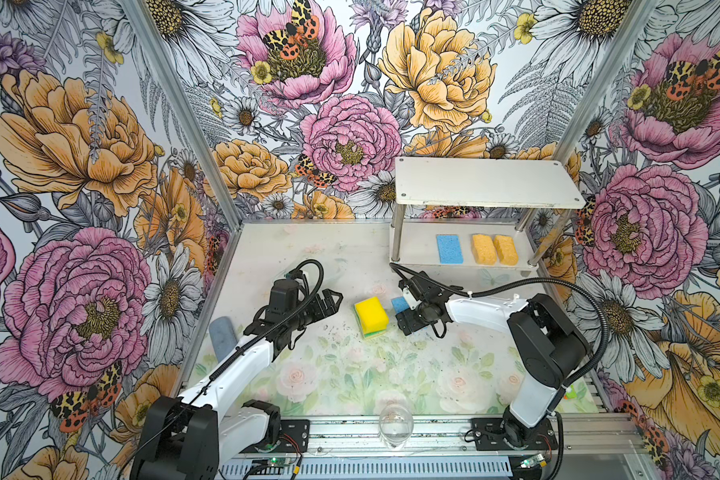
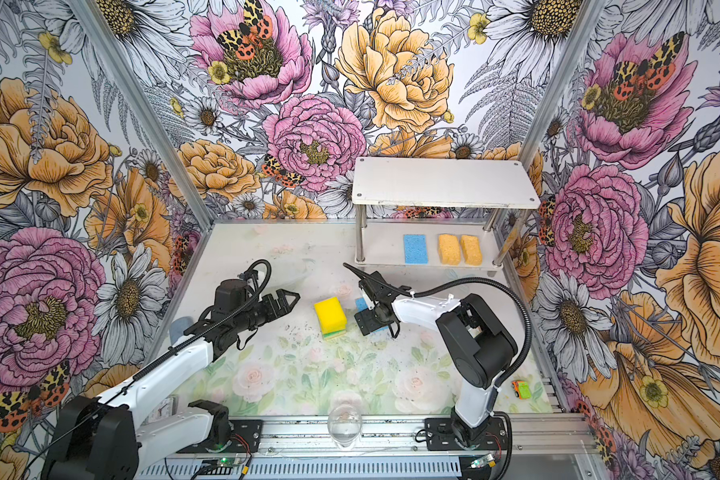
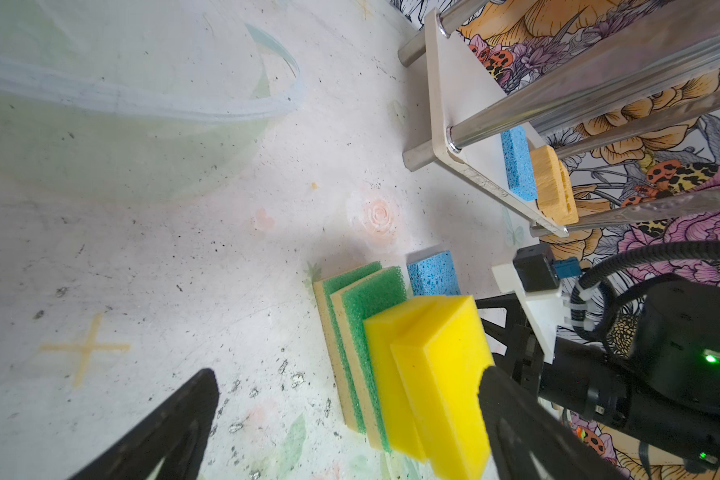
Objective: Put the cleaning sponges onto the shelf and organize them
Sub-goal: 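Lower the right gripper and grasp the second blue sponge by its end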
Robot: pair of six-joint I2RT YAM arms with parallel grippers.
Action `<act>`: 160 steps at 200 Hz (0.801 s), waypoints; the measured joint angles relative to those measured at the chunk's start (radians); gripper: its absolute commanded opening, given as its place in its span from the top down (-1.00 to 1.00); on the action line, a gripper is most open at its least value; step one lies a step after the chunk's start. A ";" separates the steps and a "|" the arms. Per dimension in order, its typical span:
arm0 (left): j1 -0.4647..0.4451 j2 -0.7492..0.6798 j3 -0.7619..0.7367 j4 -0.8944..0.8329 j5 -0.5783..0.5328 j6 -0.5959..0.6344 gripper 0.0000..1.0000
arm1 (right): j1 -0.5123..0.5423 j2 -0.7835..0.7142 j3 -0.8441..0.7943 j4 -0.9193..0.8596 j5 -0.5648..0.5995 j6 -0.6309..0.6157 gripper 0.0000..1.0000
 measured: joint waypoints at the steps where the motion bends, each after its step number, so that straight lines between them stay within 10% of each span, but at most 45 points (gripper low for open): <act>1: 0.000 0.000 0.000 0.000 0.000 0.000 -0.98 | 0.000 0.000 0.000 -0.001 0.000 0.001 -0.76; 160: 0.000 -0.004 -0.001 0.000 0.001 0.000 -0.98 | 0.005 0.020 0.026 -0.017 0.052 0.096 -0.23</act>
